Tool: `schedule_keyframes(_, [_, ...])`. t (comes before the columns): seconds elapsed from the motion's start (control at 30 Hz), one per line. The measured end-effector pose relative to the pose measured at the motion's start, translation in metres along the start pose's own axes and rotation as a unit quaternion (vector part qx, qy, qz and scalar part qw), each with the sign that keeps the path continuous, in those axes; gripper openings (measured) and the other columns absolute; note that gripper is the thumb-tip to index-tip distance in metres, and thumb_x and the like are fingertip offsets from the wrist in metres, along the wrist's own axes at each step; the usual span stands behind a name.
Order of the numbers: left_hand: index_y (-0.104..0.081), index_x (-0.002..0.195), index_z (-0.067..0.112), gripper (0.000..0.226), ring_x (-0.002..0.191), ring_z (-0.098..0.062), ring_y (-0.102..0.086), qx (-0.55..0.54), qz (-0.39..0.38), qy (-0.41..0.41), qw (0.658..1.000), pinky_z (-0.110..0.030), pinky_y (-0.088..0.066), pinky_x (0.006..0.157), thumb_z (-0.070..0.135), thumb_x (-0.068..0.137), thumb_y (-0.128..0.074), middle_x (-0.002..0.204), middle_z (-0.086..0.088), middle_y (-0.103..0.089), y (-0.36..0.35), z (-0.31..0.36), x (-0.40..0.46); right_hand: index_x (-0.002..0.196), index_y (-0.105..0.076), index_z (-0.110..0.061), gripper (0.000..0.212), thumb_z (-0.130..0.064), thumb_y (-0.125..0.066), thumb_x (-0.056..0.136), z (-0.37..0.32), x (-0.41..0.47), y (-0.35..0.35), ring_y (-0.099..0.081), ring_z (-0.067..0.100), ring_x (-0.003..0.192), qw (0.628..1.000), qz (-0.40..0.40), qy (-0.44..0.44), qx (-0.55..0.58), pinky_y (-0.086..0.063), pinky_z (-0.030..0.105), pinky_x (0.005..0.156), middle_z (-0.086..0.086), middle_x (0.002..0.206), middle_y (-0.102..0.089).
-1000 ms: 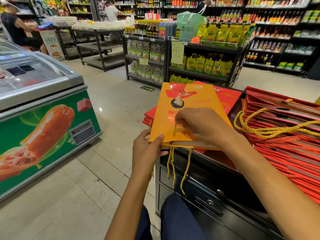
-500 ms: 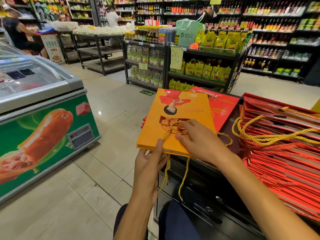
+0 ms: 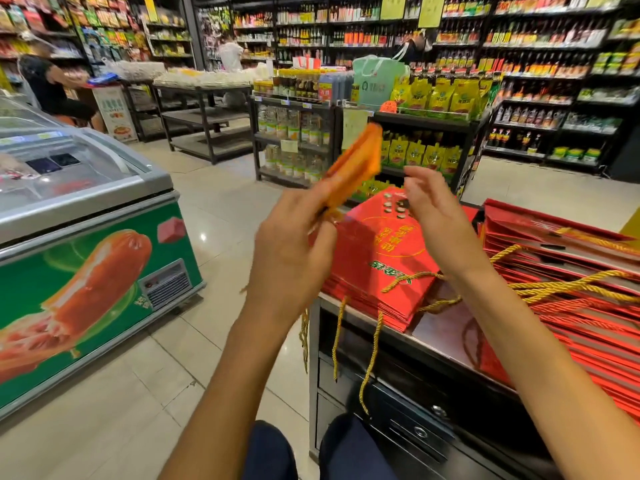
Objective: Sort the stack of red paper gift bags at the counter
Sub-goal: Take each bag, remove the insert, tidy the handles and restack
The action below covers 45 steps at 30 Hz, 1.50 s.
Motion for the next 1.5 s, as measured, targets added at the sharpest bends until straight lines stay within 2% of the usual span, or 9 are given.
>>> schedule_keyframes(0.17, [-0.053, 0.142, 0.025, 0.052, 0.093, -0.025, -0.065, 0.153, -0.199, -0.078, 0.965, -0.041, -0.056, 0.064, 0.035, 0.093, -0.039, 0.117, -0.002, -0.062, -0.059, -0.003, -0.048, 0.119, -0.073, -0.026, 0.026, -0.033, -0.051, 0.105, 0.022, 0.002, -0.001, -0.064, 0.014, 0.112, 0.994, -0.048, 0.002, -0.095, -0.051, 0.040, 0.099, -0.003, 0.119, -0.070])
schedule_keyframes(0.33, [-0.057, 0.127, 0.024, 0.032, 0.097, -0.023, -0.060, 0.179, -0.257, -0.115, 0.943, -0.033, -0.050, 0.066, 0.024, 0.095, -0.059, 0.114, 0.000, -0.062, -0.081, -0.018, -0.078, 0.105, -0.075, -0.032, 0.015, -0.034, -0.061, 0.101, 0.049, -0.006, -0.016, -0.067, 0.011, 0.100, 0.918, -0.269, -0.076, -0.282, -0.048, 0.029, 0.080, -0.013, 0.105, -0.073])
schedule_keyframes(0.43, [-0.059, 0.120, 0.023, 0.026, 0.106, -0.022, -0.058, 0.145, -0.293, -0.127, 0.936, -0.040, -0.055, 0.078, 0.030, 0.095, -0.063, 0.117, 0.001, -0.062, -0.089, -0.019, -0.085, 0.125, -0.066, -0.038, 0.026, -0.044, -0.058, 0.101, 0.059, -0.011, -0.022, -0.059, 0.016, 0.119, 0.882, -0.285, -0.060, -0.371, -0.049, 0.037, 0.094, -0.008, 0.133, -0.065])
schedule_keyframes(0.6, [-0.066, 0.128, 0.019, 0.044, 0.122, -0.017, -0.056, 0.124, -0.206, -0.101, 0.965, -0.034, -0.048, 0.101, 0.051, 0.099, -0.055, 0.125, 0.001, -0.067, -0.060, -0.032, -0.083, 0.142, -0.054, -0.039, 0.041, -0.048, -0.055, 0.102, 0.066, -0.026, -0.027, -0.048, 0.021, 0.138, 0.852, -0.338, -0.076, -0.392, -0.042, 0.039, 0.108, -0.009, 0.152, -0.051])
schedule_keyframes(0.83, [-0.068, 0.117, 0.024, 0.029, 0.100, -0.011, -0.057, 0.155, -0.053, 0.191, 0.968, -0.025, -0.044, 0.075, 0.044, 0.101, -0.056, 0.109, 0.007, -0.060, -0.008, -0.087, -0.106, 0.109, -0.070, -0.026, 0.029, -0.044, -0.047, 0.104, 0.043, -0.014, -0.019, -0.065, 0.026, 0.092, 0.803, -0.208, -0.008, -0.558, -0.050, 0.037, 0.067, -0.001, 0.096, -0.071])
schedule_keyframes(1.03, [-0.048, 0.109, 0.029, 0.030, 0.077, -0.010, -0.066, 0.032, -0.026, 0.352, 0.935, -0.038, -0.061, 0.068, 0.056, 0.098, -0.051, 0.087, 0.008, -0.063, -0.013, -0.087, -0.128, 0.123, -0.068, -0.036, 0.038, -0.060, -0.057, 0.095, 0.012, -0.039, -0.089, -0.057, 0.008, 0.100, 0.874, -0.295, 0.100, -0.372, -0.051, 0.034, 0.083, -0.012, 0.107, -0.065])
schedule_keyframes(1.2, [-0.044, 0.102, 0.036, 0.019, 0.077, -0.011, -0.069, -0.026, -0.028, 0.360, 0.932, -0.045, -0.062, 0.065, 0.044, 0.098, -0.061, 0.086, 0.009, -0.066, -0.022, -0.085, -0.134, 0.107, -0.070, -0.035, 0.017, -0.046, -0.064, 0.095, 0.016, -0.047, -0.108, -0.053, 0.009, 0.089, 0.860, -0.320, 0.132, -0.375, -0.049, 0.034, 0.073, -0.013, 0.092, -0.059])
schedule_keyframes(1.37, [-0.045, 0.104, 0.033, 0.019, 0.081, -0.008, -0.066, -0.035, -0.016, 0.347, 0.937, -0.045, -0.062, 0.068, 0.040, 0.098, -0.062, 0.090, 0.010, -0.064, -0.020, -0.082, -0.133, 0.097, -0.068, -0.031, 0.004, -0.030, -0.067, 0.093, 0.030, -0.020, -0.049, -0.060, 0.018, 0.090, 0.844, -0.274, 0.032, -0.460, -0.053, 0.040, 0.073, -0.009, 0.092, -0.064])
schedule_keyframes(1.5, [-0.047, 0.106, 0.031, 0.016, 0.088, 0.000, -0.063, -0.037, -0.020, 0.332, 0.942, -0.031, -0.059, 0.070, 0.036, 0.100, -0.061, 0.095, 0.015, -0.062, -0.022, -0.079, -0.130, 0.112, -0.069, -0.030, 0.019, -0.028, -0.066, 0.093, 0.042, -0.008, -0.015, -0.061, 0.023, 0.098, 0.798, -0.243, -0.014, -0.551, -0.049, 0.036, 0.070, -0.003, 0.104, -0.067])
Point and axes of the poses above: each hand's wrist, its own x-axis towards the middle knuckle, its own y-axis out of the back of the hand, z = x × y, the point moved 6 cm from there along x, towards the middle knuckle
